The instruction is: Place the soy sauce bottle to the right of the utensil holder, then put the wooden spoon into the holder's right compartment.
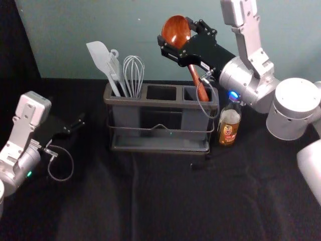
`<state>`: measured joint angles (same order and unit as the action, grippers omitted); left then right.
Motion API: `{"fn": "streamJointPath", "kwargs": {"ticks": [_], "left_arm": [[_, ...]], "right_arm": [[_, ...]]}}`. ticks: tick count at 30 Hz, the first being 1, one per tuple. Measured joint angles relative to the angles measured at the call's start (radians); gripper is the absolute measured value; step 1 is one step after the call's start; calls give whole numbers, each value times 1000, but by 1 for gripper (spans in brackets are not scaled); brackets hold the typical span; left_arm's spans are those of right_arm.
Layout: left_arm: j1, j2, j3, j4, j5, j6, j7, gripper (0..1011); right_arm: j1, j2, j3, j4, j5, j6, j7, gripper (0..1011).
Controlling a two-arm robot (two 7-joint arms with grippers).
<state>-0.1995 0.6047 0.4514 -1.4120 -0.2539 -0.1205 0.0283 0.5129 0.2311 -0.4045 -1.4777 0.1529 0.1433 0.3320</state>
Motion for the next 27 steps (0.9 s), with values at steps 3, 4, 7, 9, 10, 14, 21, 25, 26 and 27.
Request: {"fn": "streamJointPath", "kwargs": {"ticks": [3, 4, 7, 9, 10, 14, 21, 25, 26, 27], "left_arm": [[0, 0, 0, 0, 0, 0, 0, 1005], [0, 0, 0, 0, 0, 0, 0, 1005], [0, 0, 0, 0, 0, 0, 0, 1005], [0, 0, 0, 0, 0, 0, 0, 1005], [0, 0, 0, 0, 0, 0, 0, 1005], [0, 0, 0, 0, 0, 0, 0, 1005], [0, 0, 0, 0, 0, 0, 0, 1005], [0, 0, 0, 0, 0, 0, 0, 1005], [0, 0, 0, 0, 0, 0, 0, 1005], [0, 0, 0, 0, 0, 0, 0, 1005]], "right_arm": [[-15, 12, 5, -30, 0, 13, 0, 836], [-19, 15, 7, -40, 0, 17, 0, 836], [-37, 28, 13, -77, 0, 33, -1, 836], [-47, 36, 18, -99, 0, 43, -1, 836], [-51, 39, 18, -106, 0, 47, -1, 836], [-66, 50, 24, -137, 2, 66, -1, 836], [-94, 74, 36, -190, 9, 117, 0, 836], [-102, 88, 39, -213, 15, 155, 4, 836], [-106, 95, 40, -223, 19, 172, 9, 836], [-108, 99, 41, -227, 20, 179, 10, 836]]}}
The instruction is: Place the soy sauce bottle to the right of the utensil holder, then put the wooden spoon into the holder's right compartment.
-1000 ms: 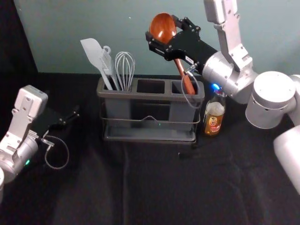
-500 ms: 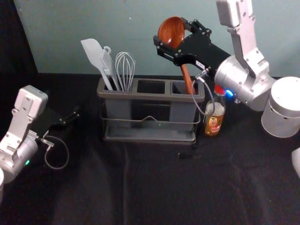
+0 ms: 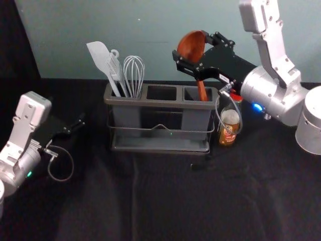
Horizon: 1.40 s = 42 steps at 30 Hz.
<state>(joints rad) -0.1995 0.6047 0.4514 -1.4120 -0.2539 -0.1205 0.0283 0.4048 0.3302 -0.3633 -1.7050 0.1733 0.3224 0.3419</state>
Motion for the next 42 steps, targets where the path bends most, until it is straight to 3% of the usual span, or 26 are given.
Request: {"fn": "streamJointPath", "kwargs": {"ticks": [12, 25, 42], "left_arm": [[0, 0, 0, 0, 0, 0, 0, 1005], [0, 0, 0, 0, 0, 0, 0, 1005], [0, 0, 0, 0, 0, 0, 0, 1005]], "right_arm": [[-49, 37, 24, -46, 32, 57, 4, 836], [-92, 38, 37, -36, 67, 43, -9, 836], [-94, 34, 28, -9, 74, 21, -17, 836]]}}
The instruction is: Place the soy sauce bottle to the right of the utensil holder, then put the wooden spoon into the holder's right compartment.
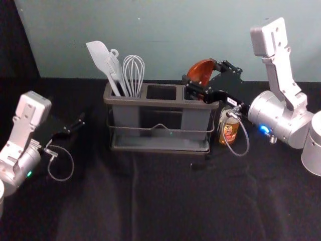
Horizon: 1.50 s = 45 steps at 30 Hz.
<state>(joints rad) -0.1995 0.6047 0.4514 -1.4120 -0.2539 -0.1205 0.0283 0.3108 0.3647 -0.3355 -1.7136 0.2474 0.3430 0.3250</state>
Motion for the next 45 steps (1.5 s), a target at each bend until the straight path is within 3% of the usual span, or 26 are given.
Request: {"fn": "streamJointPath", "kwargs": {"ticks": [6, 11, 28, 38, 45], "left_arm": [[0, 0, 0, 0, 0, 0, 0, 1005], [0, 0, 0, 0, 0, 0, 0, 1005], [0, 0, 0, 0, 0, 0, 0, 1005], [0, 0, 0, 0, 0, 0, 0, 1005], [0, 0, 0, 0, 0, 0, 0, 1005]], "right_arm": [[0, 0, 0, -1, 0, 0, 0, 854], [0, 0, 1, -3, -1, 0, 0, 1002], [-6, 3, 5, -33, -17, 0, -22, 1002], [-66, -9, 42, -133, -60, 3, -98, 1002], [-165, -26, 92, -238, -103, -11, -184, 1002]]}}
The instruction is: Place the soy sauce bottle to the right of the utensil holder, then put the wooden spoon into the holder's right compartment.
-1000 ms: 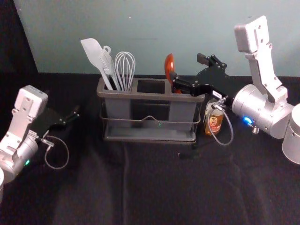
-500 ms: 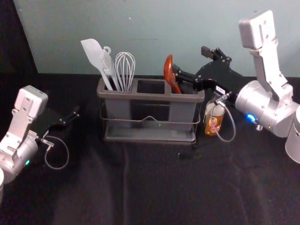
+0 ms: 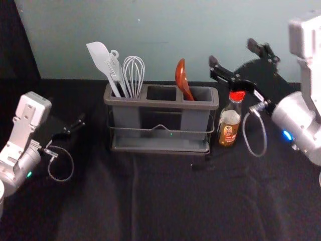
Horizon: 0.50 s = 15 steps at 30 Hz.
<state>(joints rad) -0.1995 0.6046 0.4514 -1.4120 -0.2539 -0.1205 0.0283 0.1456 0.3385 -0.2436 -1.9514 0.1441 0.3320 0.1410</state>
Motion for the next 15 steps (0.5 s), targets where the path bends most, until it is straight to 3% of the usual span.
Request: {"fn": "streamJointPath", "kwargs": {"ticks": [9, 10, 15], "left_arm": [[0, 0, 0, 0, 0, 0, 0, 1005], [0, 0, 0, 0, 0, 0, 0, 1005], [0, 0, 0, 0, 0, 0, 0, 1005]], "right_arm": [[-227, -26, 79, -126, -60, -108, -115, 1002], [-227, -26, 79, -126, -60, -108, -115, 1002], [-331, -34, 118, -163, -77, -175, -144, 1002]]}}
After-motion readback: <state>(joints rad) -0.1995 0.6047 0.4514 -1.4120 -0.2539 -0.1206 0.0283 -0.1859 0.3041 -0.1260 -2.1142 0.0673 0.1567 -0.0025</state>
